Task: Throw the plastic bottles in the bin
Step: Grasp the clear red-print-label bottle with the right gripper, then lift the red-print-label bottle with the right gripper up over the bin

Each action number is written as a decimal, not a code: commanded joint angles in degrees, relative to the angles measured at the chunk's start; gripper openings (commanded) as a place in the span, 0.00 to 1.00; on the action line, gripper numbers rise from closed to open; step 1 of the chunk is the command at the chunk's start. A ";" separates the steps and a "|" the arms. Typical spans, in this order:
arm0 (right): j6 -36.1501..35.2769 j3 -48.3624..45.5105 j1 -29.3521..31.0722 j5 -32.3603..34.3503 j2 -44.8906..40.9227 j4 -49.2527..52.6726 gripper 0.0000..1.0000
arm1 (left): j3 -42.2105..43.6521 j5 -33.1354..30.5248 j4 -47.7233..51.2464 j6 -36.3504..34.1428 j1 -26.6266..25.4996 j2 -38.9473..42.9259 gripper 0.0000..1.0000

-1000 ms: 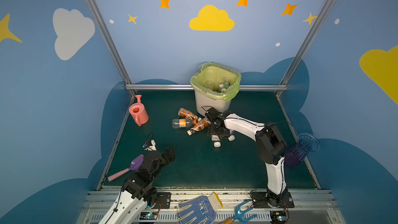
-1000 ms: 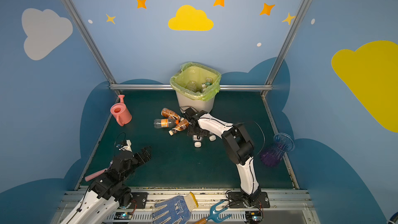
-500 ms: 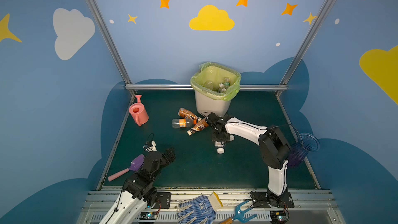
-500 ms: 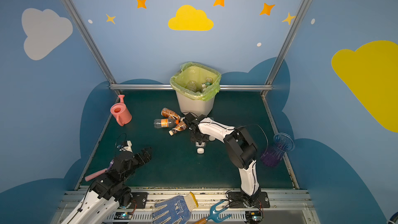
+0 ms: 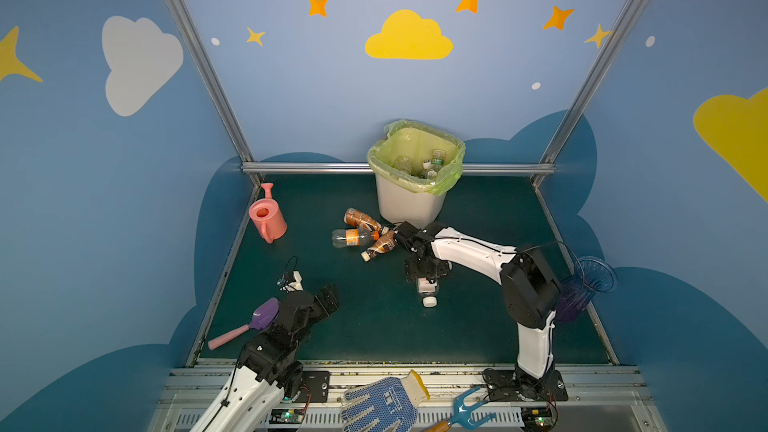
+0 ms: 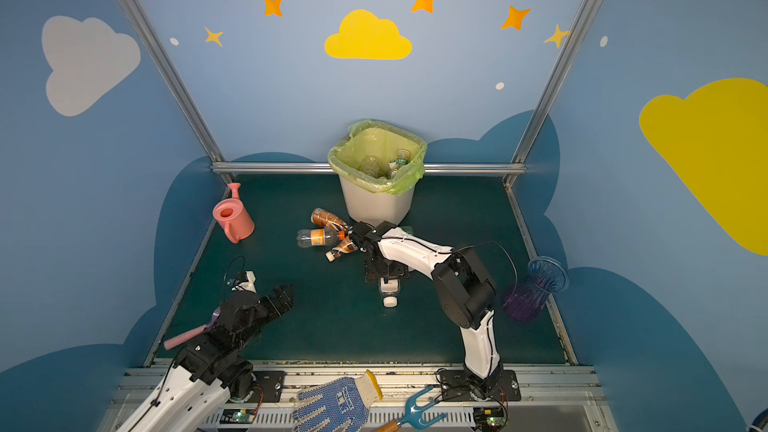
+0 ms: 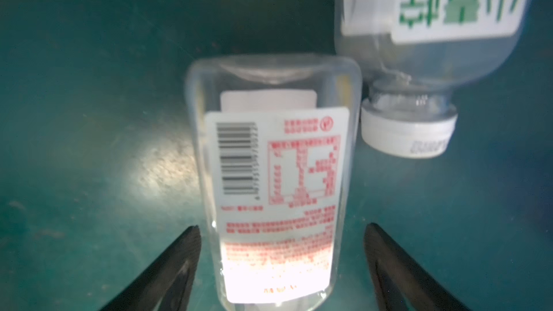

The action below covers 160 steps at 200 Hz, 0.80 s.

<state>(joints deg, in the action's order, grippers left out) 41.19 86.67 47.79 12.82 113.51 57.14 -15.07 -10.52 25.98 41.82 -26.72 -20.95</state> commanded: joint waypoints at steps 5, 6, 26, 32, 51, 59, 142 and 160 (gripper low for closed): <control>-2.49 2.11 -1.30 -0.08 2.84 2.71 0.85 | 0.58 0.11 -0.04 -0.33 0.27 0.16 1.00; -2.50 2.19 -1.38 -0.12 2.89 2.62 0.85 | 0.58 0.09 -0.05 -0.33 0.22 0.09 1.00; -4.04 2.86 -2.24 -1.62 3.83 2.19 0.83 | 0.66 -0.20 0.05 -0.51 0.27 0.04 1.00; -4.38 3.14 -2.46 -1.96 4.16 2.18 0.82 | 0.67 -0.29 0.06 -0.54 0.26 -0.01 1.00; -5.44 4.23 -2.62 -3.09 5.48 2.50 0.78 | 0.64 -0.20 0.08 -0.57 0.34 -0.58 1.00; -5.54 4.55 -2.64 -3.32 6.02 2.89 0.76 | 0.60 -0.11 0.11 -0.51 0.26 -0.75 1.00; -6.39 2.30 -3.19 -3.21 -3.10 1.31 0.53 | 0.86 -0.15 0.74 0.21 0.37 -1.15 1.00; -8.47 4.11 -3.05 -1.80 -9.38 1.00 0.51 | 0.68 -0.30 0.25 0.52 0.35 -2.14 1.00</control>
<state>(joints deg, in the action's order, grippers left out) 35.14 88.60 44.93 9.39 113.95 57.82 -14.96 -10.39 26.37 42.04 -26.61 -22.11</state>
